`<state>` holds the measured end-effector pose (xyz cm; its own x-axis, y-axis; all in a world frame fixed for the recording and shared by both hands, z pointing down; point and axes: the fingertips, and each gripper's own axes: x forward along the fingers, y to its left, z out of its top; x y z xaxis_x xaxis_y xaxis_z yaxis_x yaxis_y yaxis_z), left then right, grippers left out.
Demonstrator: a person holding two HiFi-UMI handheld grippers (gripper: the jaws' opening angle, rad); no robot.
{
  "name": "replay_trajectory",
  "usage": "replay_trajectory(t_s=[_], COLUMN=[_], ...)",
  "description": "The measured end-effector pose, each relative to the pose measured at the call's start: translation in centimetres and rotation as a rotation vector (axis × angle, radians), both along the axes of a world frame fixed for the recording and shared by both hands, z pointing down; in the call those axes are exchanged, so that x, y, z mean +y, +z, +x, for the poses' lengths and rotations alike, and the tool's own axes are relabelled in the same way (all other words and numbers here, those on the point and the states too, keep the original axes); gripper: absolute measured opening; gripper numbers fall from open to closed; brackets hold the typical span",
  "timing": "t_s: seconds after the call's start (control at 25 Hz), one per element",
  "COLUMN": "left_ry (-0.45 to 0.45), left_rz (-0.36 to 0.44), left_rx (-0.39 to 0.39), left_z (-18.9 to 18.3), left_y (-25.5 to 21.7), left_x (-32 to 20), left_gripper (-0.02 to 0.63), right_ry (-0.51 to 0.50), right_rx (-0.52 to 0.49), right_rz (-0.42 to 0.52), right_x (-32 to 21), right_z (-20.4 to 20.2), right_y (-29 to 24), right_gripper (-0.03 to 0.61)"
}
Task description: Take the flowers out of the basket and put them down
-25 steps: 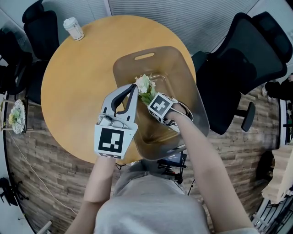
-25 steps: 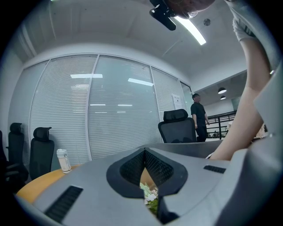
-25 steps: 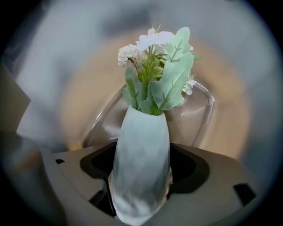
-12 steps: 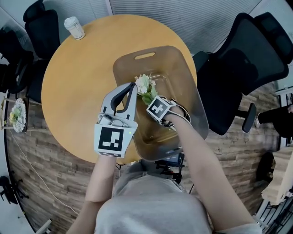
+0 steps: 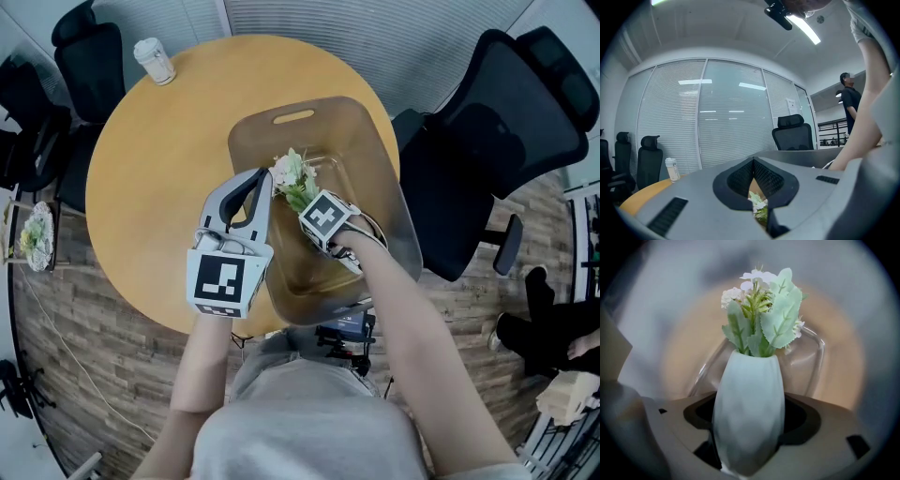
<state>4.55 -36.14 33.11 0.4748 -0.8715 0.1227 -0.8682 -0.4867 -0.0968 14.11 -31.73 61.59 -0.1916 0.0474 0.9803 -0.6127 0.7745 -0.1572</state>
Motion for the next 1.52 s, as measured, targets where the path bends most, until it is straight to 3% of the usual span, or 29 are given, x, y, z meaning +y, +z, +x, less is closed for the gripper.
replay_trajectory(t_s=[0.48, 1.08, 1.52], left_ry=[-0.011, 0.039, 0.014], left_rz=[0.042, 0.079, 0.074], left_rx=[0.012, 0.024, 0.021], left_z=[-0.1, 0.6, 0.1], left_y=[-1.2, -2.4, -2.2], left_x=[0.5, 1.7, 1.8], left_gripper=[0.003, 0.003, 0.003], right_ry=[0.001, 0.067, 0.042], right_rx=[-0.022, -0.087, -0.126], right_rz=[0.072, 0.185, 0.226], right_x=[-1.4, -2.3, -2.4], right_z=[0.8, 0.6, 0.0], right_y=[-3.2, -7.3, -10.0], right_gripper=[0.387, 0.387, 0.387])
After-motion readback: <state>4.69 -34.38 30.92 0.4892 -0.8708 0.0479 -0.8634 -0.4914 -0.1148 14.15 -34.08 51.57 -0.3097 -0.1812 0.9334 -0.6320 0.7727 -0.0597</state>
